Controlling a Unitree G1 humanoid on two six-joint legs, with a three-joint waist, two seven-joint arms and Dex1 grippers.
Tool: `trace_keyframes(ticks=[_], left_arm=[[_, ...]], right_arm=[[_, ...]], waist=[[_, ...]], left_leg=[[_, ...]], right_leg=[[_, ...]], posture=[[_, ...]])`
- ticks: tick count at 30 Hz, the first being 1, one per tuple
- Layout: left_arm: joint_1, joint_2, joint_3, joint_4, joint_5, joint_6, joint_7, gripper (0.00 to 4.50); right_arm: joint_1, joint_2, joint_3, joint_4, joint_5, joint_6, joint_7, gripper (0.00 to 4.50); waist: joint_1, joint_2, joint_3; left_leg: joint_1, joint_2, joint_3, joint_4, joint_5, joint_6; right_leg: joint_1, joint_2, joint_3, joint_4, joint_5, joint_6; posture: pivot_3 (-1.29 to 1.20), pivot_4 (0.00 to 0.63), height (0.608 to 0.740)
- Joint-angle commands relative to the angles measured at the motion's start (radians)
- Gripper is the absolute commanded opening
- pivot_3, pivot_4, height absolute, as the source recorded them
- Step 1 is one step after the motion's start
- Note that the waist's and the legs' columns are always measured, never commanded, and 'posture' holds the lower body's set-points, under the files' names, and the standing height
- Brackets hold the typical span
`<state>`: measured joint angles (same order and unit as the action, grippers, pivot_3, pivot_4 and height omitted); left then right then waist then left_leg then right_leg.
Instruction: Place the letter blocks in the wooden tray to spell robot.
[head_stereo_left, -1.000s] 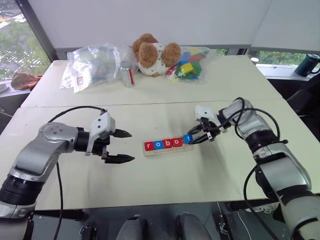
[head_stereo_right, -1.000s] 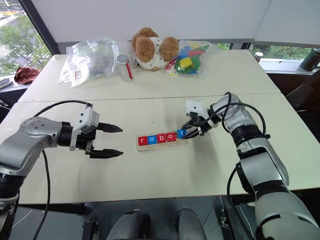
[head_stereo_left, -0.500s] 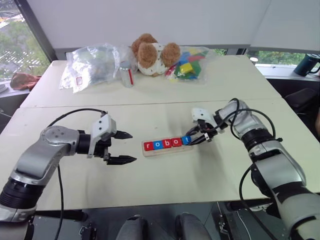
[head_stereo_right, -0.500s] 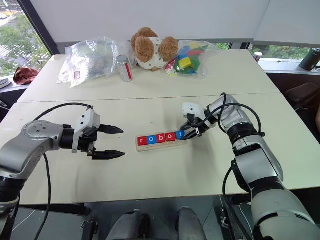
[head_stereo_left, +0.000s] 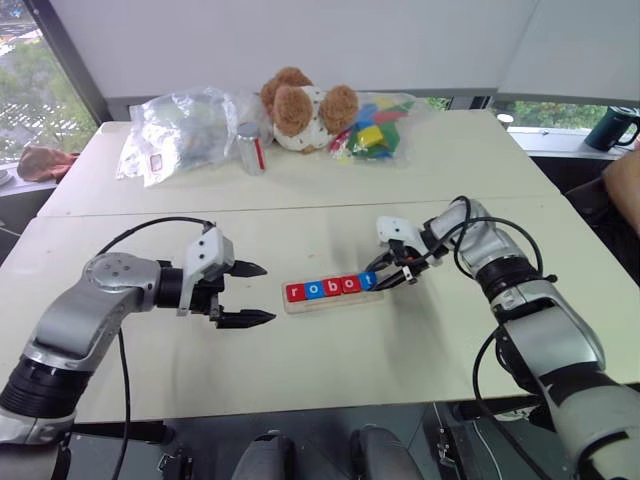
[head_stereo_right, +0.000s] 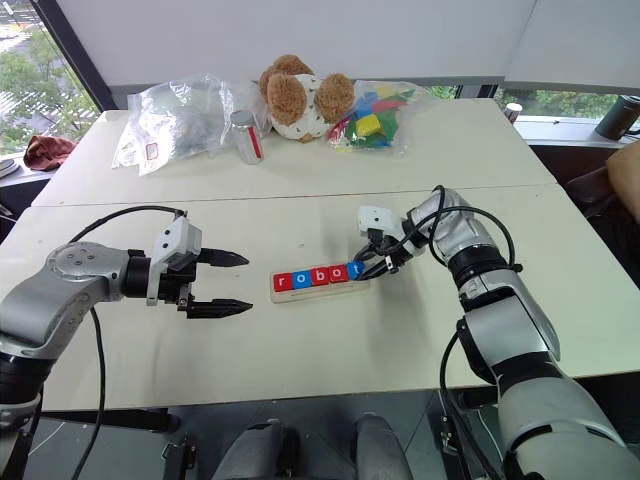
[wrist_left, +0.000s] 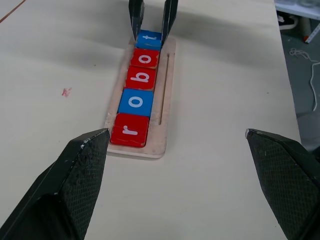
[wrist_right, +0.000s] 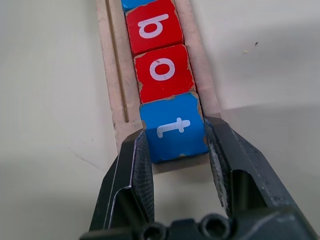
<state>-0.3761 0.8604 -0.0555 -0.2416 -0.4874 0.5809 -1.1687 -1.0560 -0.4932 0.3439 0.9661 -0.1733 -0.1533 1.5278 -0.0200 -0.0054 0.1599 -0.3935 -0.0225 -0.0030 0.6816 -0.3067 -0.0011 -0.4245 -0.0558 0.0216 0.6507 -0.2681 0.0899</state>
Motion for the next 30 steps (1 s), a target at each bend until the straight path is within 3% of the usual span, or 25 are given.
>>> trace_keyframes(ticks=[1, 14, 19, 30], left_arm=[[0.001, 0.000, 0.023, -0.016, -0.004, -0.015, 0.004, 4.50], [0.006, -0.003, 0.021, -0.017, 0.000, -0.021, 0.019, 4.50], [0.007, -0.005, 0.020, -0.012, 0.000, -0.022, 0.022, 4.50], [-0.006, -0.019, 0.017, 0.001, 0.003, -0.021, 0.017, 4.50]], right_arm=[[-0.018, 0.006, -0.002, -0.023, 0.004, 0.004, 0.013, 1.11], [-0.019, 0.019, -0.002, -0.021, 0.004, 0.014, 0.011, 1.11], [-0.035, 0.028, -0.023, -0.025, 0.023, 0.048, 0.002, 3.38], [-0.009, -0.009, -0.051, -0.145, 0.068, 0.077, 0.014, 3.38]], waist=[[0.000, 0.000, 0.000], [-0.001, 0.000, 0.000], [-0.004, 0.000, 0.000], [0.002, 0.000, 0.000]], left_leg=[[0.000, 0.000, 0.000, 0.000, 0.000, 0.000], [0.000, 0.000, 0.000, 0.000, 0.000, 0.000], [0.000, 0.000, 0.000, 0.000, 0.000, 0.000], [-0.001, 0.000, 0.000, -0.001, 0.001, -0.001]], right_leg=[[0.000, 0.000, 0.000, 0.000, 0.000, 0.000], [0.000, 0.000, 0.000, 0.000, 0.000, 0.000], [0.000, 0.000, 0.000, 0.000, 0.000, 0.000], [-0.001, 0.000, 0.000, 0.001, 0.000, 0.000]], posture=[[0.00, 0.150, 0.740], [0.00, 0.150, 0.740], [0.00, 0.150, 0.740], [0.00, 0.150, 0.740]])
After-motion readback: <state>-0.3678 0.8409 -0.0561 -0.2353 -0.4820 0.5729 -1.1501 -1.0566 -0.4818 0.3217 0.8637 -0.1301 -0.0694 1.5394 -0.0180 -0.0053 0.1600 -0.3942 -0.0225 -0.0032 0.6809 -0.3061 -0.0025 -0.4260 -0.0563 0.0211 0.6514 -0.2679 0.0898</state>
